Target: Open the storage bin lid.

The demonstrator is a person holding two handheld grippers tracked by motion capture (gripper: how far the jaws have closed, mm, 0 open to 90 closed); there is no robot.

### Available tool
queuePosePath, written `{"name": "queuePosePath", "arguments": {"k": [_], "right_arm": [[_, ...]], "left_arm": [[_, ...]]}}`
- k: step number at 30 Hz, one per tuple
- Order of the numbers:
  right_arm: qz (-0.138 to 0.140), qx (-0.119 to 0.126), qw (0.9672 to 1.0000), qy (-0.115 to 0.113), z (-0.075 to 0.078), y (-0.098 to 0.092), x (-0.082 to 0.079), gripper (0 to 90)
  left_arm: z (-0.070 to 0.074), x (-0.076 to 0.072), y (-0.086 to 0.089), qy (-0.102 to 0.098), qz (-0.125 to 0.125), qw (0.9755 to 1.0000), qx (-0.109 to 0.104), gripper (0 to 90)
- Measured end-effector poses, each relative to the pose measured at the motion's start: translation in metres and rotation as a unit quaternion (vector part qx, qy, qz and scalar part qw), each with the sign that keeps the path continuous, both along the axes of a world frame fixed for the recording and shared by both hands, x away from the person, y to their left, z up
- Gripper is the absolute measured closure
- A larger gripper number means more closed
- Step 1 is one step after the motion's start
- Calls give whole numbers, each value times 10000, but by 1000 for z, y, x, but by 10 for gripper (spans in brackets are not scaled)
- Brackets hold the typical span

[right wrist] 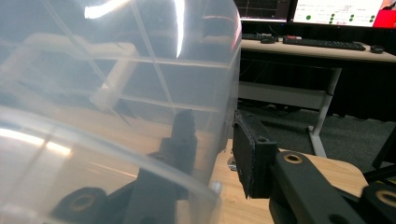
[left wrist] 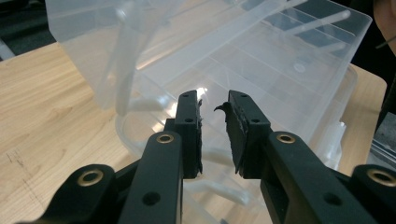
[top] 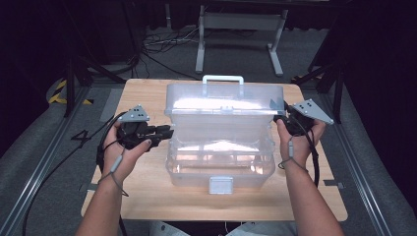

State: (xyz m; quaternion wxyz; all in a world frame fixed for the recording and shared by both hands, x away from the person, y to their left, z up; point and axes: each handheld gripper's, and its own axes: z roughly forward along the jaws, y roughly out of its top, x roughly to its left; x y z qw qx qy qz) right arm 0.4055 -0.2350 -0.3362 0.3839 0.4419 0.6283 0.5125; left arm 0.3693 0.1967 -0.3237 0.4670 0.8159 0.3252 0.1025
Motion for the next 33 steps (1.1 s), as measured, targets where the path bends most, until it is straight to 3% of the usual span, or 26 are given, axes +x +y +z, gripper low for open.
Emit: {"name": "queuePosePath", "arguments": {"k": [5, 11, 21, 25, 33], "right_arm": [[-59, -22, 9997, -227, 4, 2, 3, 703], [-131, -61, 9994, -325, 9, 3, 6, 720], [-196, 148, 9996, -164, 12, 3, 15, 741], [-191, 232, 9995, -44, 15, 2, 20, 744], [-172, 291, 9992, 232, 21, 1, 29, 745]], "left_arm": [[-4, -1, 4, 92, 42, 9999, 22, 738], [-5, -3, 9, 130, 67, 9999, -9, 732], [-11, -6, 13, 250, 15, 9997, -58, 717], [-10, -13, 14, 307, -338, 9989, -119, 752], [-10, -25, 4, 372, -928, 9950, 46, 782]]}}
